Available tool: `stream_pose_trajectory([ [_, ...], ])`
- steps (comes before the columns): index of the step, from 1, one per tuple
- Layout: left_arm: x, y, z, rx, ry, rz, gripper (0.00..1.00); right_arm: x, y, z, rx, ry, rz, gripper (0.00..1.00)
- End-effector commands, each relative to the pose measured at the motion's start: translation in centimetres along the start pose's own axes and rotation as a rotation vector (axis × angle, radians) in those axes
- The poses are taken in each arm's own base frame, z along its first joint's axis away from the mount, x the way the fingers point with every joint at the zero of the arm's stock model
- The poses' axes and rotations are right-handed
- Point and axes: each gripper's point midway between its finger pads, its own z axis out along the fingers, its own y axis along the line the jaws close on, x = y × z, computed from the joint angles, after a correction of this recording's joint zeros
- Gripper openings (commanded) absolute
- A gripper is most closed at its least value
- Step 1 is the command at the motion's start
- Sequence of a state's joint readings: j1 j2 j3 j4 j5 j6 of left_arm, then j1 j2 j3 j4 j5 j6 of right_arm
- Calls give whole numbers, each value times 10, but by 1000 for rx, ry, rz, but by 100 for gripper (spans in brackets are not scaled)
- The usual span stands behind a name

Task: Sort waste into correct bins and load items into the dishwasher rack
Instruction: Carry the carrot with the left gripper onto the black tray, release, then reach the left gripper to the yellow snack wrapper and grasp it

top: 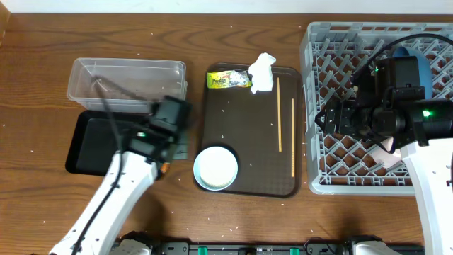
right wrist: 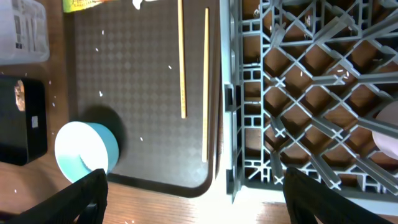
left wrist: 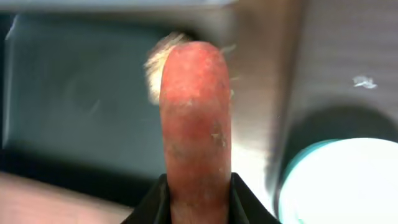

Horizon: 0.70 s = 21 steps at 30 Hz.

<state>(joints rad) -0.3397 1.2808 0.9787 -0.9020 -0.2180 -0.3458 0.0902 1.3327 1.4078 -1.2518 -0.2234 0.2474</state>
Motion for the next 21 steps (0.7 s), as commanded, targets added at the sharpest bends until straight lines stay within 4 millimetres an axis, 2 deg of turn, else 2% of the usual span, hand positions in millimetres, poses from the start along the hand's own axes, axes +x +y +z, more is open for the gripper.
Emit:
stream_pose_trajectory([
  [1, 6, 33, 13, -83, 17, -393, 12, -2, 2, -1, 5, -9, -29, 83],
  [4, 4, 45, 33, -87, -18, -607, 12, -3, 2, -1, 5, -9, -30, 83],
  [11, 1, 58, 65, -62, -110, -862, 17, -1, 2, -1, 5, -5, -29, 83],
  [17, 0, 74, 67, -84, -120, -911, 56, -2, 2, -1, 5, -6, -30, 84],
  [21, -15, 72, 55, -50, -158, -835, 64, -2, 2, -1, 5, -5, -30, 85],
])
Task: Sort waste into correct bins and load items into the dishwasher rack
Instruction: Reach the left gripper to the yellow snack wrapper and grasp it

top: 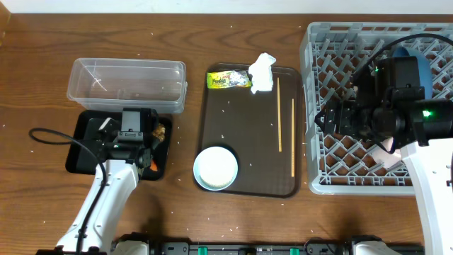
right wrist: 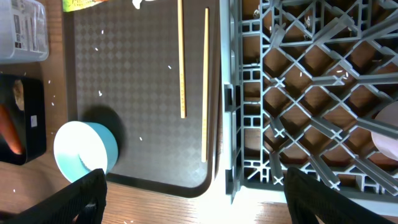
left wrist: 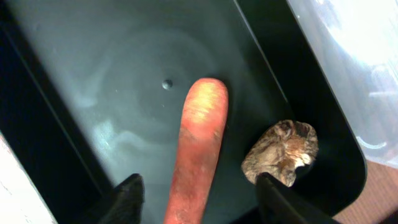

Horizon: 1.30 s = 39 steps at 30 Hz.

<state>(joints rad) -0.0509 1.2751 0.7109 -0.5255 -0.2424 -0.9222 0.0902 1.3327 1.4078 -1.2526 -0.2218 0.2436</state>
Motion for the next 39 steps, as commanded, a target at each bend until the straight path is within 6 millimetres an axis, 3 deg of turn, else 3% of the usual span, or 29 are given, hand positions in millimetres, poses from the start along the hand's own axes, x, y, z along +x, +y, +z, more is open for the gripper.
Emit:
stream_pose_trajectory([
  [1, -19, -19, -21, 82, -50, 70, 64, -2, 2, -1, 4, -5, -27, 85],
  [4, -34, -56, -58, 250, -80, 225, 64, -2, 2, -1, 3, -8, -31, 86],
  [7, -35, -91, -91, 402, -118, 413, 64, -4, 2, -1, 2, -15, -32, 86],
  [9, -24, -121, -110, 526, -153, 617, 64, -7, 3, -1, -1, -26, -34, 86],
  [12, 2, -153, -117, 632, -193, 856, 70, -14, 5, -1, -9, -56, -20, 86],
  [15, 32, -178, -103, 665, -195, 1025, 77, -23, 8, -2, -21, -92, 32, 88],
  [19, 80, -206, -79, 740, -78, 1153, 78, -29, 9, -3, -31, -114, 71, 89],
  [22, 104, -231, -63, 769, -32, 1211, 78, -28, 9, -3, -30, -110, 81, 90],
  [30, 139, -288, -14, 764, -8, 1362, 81, -23, 8, -2, -25, -91, 94, 90],
  [37, 148, -305, 24, 749, -41, 1356, 82, -20, 7, -2, -20, -78, 97, 90],
  [39, 146, -306, 30, 732, -57, 1353, 68, -20, 7, -2, -20, -78, 97, 90],
])
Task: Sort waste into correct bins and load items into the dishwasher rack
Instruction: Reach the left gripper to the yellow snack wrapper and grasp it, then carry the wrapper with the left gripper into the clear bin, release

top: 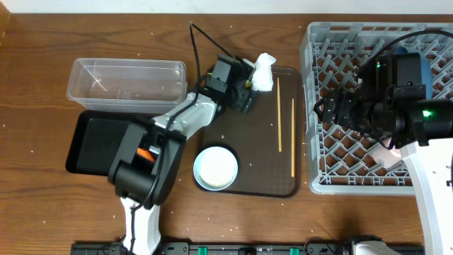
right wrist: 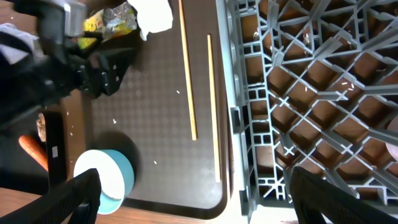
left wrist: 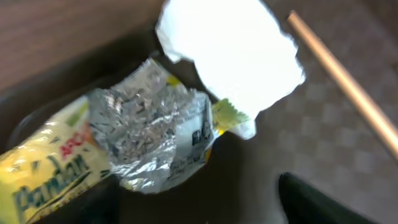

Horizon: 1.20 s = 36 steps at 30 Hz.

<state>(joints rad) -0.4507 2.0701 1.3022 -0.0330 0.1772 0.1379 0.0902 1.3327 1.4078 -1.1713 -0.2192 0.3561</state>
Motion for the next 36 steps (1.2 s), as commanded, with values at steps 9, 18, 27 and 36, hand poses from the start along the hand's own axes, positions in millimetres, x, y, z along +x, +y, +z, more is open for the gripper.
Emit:
stream_pose_trajectory([
  [9, -28, 7, -17, -40, -72, 25, 6, 3, 1, -1, 7, 12, 0, 90],
  [18, -57, 17, -128, -169, -102, 10, 6, 7, -1, -1, 13, 30, 1, 91],
  [27, -54, -3, -145, -13, -103, 17, 49, 10, -2, -1, 17, 42, -18, 91],
  [36, -12, -12, -38, 23, 3, 69, 73, 16, -4, -2, 26, 66, -13, 91],
])
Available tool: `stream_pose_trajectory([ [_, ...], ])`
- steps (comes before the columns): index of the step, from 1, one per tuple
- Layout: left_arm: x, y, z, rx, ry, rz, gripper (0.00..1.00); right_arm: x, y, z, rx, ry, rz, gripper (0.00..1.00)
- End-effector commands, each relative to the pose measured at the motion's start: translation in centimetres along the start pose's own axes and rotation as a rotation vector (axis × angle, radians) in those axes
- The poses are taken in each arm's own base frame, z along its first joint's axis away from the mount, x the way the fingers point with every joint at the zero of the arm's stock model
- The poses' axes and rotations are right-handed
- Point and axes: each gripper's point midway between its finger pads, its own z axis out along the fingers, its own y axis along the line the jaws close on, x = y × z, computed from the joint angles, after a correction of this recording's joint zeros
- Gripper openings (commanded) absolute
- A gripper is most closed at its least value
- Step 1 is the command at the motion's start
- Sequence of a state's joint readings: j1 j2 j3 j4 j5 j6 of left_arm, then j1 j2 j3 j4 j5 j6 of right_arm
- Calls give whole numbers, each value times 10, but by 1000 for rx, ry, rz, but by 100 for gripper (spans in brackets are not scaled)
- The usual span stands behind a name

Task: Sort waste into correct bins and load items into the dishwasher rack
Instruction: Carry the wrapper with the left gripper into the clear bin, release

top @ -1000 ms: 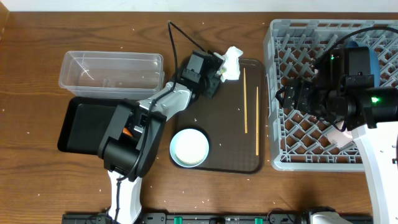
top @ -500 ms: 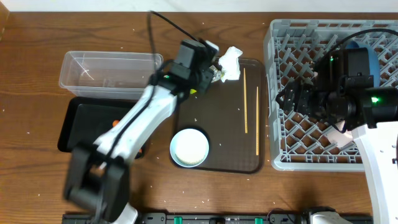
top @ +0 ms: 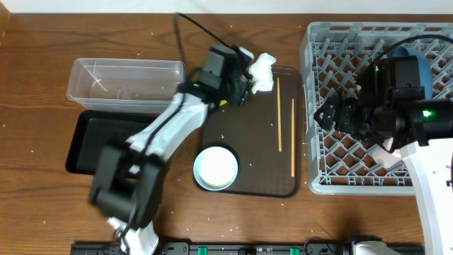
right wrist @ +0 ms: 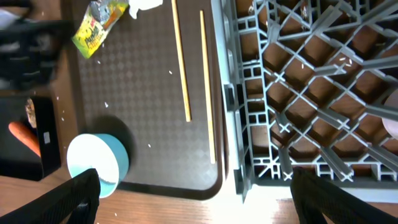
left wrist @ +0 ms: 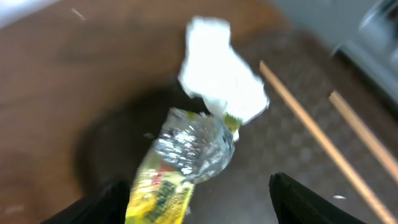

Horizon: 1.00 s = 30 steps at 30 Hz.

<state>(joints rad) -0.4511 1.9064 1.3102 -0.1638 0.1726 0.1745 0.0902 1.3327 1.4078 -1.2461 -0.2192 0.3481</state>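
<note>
A yellow snack wrapper (left wrist: 177, 171) with a silver torn end lies slanted at the far left of the brown tray (top: 248, 142), beside a crumpled white tissue (top: 262, 71). My left gripper (left wrist: 199, 202) hovers open over the wrapper's near end, its fingers wide apart; this view is blurred. Two chopsticks (top: 279, 113) lie on the tray's right side and a light blue bowl (top: 216, 168) at its front. My right gripper (right wrist: 196, 199) hangs open over the left edge of the grey dishwasher rack (right wrist: 298, 93). A carrot (right wrist: 23, 134) lies in the black bin.
A clear plastic bin (top: 127, 85) stands at the back left with the black bin (top: 92, 142) in front of it. A blue cup (top: 419, 60) sits in the rack's far right part. Small crumbs dot the table and tray.
My left gripper has drawn back from close over the wrapper and tissue. The wrapper, which lay along the tray's far edge, now lies slanted. The right gripper shifted slightly over the rack's edge.
My left gripper was shut on the carrot near the black bin. Then the carrot lay in that bin beside a brown scrap, with the gripper open. Then the gripper was close over the wrapper and tissue on the tray, and now it hovers open above the turned wrapper.
</note>
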Motion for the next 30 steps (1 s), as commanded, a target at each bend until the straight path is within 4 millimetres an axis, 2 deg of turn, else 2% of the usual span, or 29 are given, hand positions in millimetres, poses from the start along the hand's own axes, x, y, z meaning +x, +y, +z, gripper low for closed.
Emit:
stream_pose_trajectory([
  [1, 23, -11, 25, 36, 52, 29, 73, -1, 2, -1, 2, -3, -21, 91],
  [5, 28, -18, 42, 46, 52, 41, 73, -2, 2, -1, 0, -7, -22, 91],
  [7, 27, -20, 49, 48, 37, 48, 68, -2, 2, -1, 0, -6, -22, 92],
  [9, 25, -20, 53, 46, 21, 50, 51, -1, 2, -1, 1, -5, -22, 91],
  [12, 26, -10, 56, -10, 20, 51, 10, -1, 2, -1, 1, -5, -21, 91],
  [13, 26, -7, 55, -32, 26, 51, 6, -1, 2, -1, 2, -2, -21, 91],
  [15, 26, -3, 49, -49, 36, 49, 6, 0, 2, -1, 2, 0, -21, 91],
  [18, 17, 2, 22, -87, 47, 49, 6, 1, 1, -1, 5, 5, -19, 91],
  [24, -20, -1, -50, -100, -35, 34, 6, 2, 1, -1, 5, 9, -19, 91],
  [25, -26, 2, -66, -126, -50, 34, 6, 4, 1, -1, 8, 16, -17, 91],
  [26, -27, 4, -71, -140, -55, 34, 6, 4, 0, -1, 9, 18, -17, 91],
  [30, -38, 23, -115, -270, -90, 27, 6, 6, 0, -1, 12, 26, -14, 91],
])
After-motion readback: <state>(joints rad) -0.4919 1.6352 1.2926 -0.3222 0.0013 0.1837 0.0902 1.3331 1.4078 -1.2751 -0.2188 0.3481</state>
